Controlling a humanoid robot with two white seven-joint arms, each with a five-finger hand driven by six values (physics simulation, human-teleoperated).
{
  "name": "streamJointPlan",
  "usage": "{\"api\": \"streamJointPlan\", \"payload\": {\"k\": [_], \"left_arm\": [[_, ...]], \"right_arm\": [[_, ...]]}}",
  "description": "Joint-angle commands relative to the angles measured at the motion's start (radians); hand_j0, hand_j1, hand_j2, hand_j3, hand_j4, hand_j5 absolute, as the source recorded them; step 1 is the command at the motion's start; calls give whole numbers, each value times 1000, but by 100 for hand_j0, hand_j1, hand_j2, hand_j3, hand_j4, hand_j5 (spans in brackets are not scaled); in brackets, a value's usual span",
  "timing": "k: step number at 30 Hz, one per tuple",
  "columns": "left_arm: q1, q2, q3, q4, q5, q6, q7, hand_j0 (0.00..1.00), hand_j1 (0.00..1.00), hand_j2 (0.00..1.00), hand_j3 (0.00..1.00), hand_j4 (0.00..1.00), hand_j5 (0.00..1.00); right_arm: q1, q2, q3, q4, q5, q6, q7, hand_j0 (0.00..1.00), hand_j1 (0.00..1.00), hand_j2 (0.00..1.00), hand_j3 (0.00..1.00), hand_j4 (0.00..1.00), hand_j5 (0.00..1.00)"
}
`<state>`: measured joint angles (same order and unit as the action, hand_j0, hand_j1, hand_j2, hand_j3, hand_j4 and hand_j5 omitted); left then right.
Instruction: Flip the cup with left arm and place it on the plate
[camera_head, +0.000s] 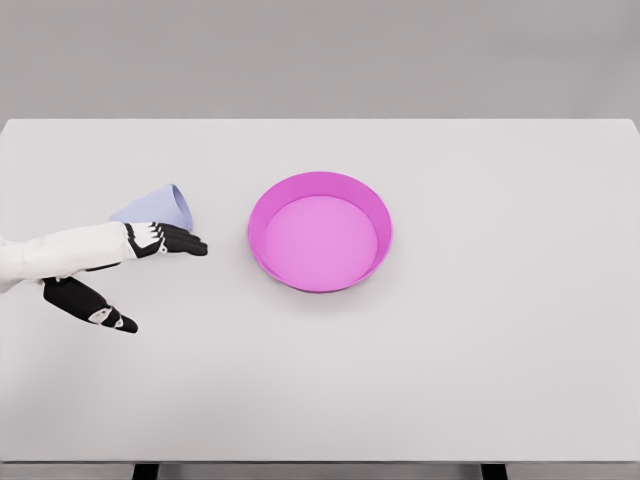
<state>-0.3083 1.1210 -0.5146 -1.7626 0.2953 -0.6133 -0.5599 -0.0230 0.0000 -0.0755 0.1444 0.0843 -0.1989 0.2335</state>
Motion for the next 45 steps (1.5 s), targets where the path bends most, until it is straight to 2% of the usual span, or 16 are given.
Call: {"api": "streamJointPlan", "payload": {"k": [1,4,15,17,18,20,22,24,26,27,28,30,34,40,42,45], "left_arm": [[0,2,-1,-1,8,2,0,100,100,100,100,100,100],[-46,-3,1,0,21,2,0,100,100,100,100,100,100],[-38,-10,4,-1,71,2,18,100,100,100,100,100,100],[-83,-73,21,-1,67,2,66,100,100,100,100,100,100],[-86,-73,33,-1,76,2,86,100,100,100,100,100,100],[-83,-73,39,6,179,2,87,100,100,100,100,100,100],[-89,-75,36,35,212,2,92,100,100,100,100,100,100],[-112,-75,30,81,245,99,147,100,100,100,100,100,100],[-124,-75,27,80,255,288,277,100,100,100,100,100,100],[-149,-76,-8,83,249,368,305,100,100,100,100,100,100],[-189,-79,-79,100,246,395,307,100,100,100,100,100,100],[-262,-141,-212,167,249,385,299,100,100,100,100,100,100],[-273,-133,-306,193,268,382,291,100,100,100,100,100,100],[-293,-129,-306,249,231,458,245,100,100,100,100,100,100],[-324,-141,-306,301,166,461,229,100,100,100,100,100,100],[-333,-165,-300,305,99,483,229,100,100,100,100,100,100]], "right_arm": [[0,0,-1,-5,2,0,6,100,100,100,100,100,100],[12,0,-4,12,-4,1,0,100,100,100,100,100,100],[11,0,0,9,-3,1,0,100,100,100,100,100,100],[11,0,0,9,-3,1,0,100,100,100,100,100,100],[9,0,-1,9,-3,1,0,100,100,100,100,100,100],[11,0,0,9,-3,1,0,100,100,100,100,100,100],[11,0,0,9,-3,1,0,100,100,100,100,100,100],[11,0,-1,9,-3,1,0,100,100,100,100,100,100],[11,0,-1,9,-3,1,0,100,100,100,100,100,100],[11,0,-1,9,-3,1,0,100,100,100,100,100,100],[11,0,0,9,-3,1,0,100,100,100,100,100,100],[11,0,0,9,-3,1,0,100,100,100,100,100,100],[11,0,0,9,-3,1,0,100,100,100,100,100,100],[11,0,-1,9,-3,1,0,100,100,100,100,100,100],[11,0,-1,9,-3,1,0,100,100,100,100,100,100],[11,0,0,9,-3,1,0,100,100,100,100,100,100]]}}
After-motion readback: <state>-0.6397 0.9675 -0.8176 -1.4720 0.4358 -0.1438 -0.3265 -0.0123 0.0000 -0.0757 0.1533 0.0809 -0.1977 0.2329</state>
